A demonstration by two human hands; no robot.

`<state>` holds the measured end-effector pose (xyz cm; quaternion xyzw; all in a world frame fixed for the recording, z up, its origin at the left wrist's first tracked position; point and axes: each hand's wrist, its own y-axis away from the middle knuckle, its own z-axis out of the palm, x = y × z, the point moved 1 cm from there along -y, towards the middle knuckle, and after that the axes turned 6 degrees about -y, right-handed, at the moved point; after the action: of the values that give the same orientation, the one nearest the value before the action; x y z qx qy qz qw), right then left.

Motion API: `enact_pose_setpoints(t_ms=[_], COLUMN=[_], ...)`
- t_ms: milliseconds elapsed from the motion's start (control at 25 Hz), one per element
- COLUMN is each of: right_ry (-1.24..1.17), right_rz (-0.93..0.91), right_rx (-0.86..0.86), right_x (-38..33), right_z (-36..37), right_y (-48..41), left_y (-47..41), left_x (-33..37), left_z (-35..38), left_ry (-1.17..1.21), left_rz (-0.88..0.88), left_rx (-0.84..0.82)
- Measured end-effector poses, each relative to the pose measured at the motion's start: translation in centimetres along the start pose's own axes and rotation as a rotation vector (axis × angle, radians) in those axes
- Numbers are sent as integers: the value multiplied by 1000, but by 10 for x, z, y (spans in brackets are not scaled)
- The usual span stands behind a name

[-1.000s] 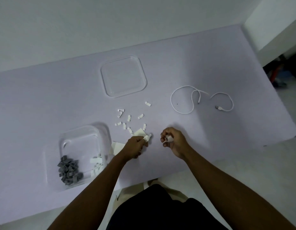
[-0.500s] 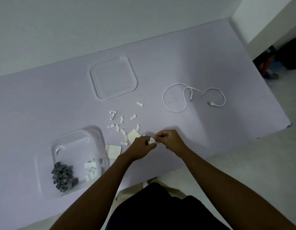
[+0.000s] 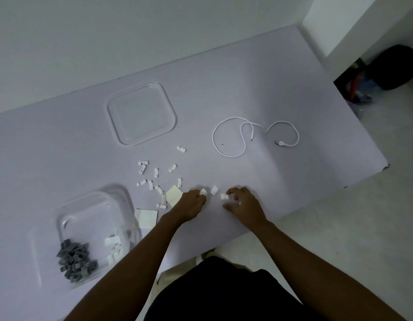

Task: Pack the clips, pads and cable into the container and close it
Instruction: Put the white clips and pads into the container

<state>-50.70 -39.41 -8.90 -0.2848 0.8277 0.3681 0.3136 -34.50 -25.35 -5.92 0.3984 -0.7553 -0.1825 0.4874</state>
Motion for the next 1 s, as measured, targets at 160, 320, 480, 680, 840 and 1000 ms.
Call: enact_pose_setpoints(t_ms=[160,320,480,680,840,1000], right_ry=[15,-491,-880,-987,-1112,-854], right_rz=[-77,219,355,310,332,322], right_rx=[103,219,117,1,-81,14], right_x=[6,-4,-12,-27,-43,-36], right_z=[1,-13,-28,-34,-36,-31], right_y=[-9,-16,-18,-24,-30,-42], left_y=[-7,-9,-9,-10,-12,-17], left_x=[12,4,1,-1,3,12], left_z=[3,-2,-3,0,6,17], left_ry=[-7,-302,-409,-384,-303,-311], left_rz=[-22,1,-7,-26,-64,-77], left_rx=[8,158,171,152,181,189])
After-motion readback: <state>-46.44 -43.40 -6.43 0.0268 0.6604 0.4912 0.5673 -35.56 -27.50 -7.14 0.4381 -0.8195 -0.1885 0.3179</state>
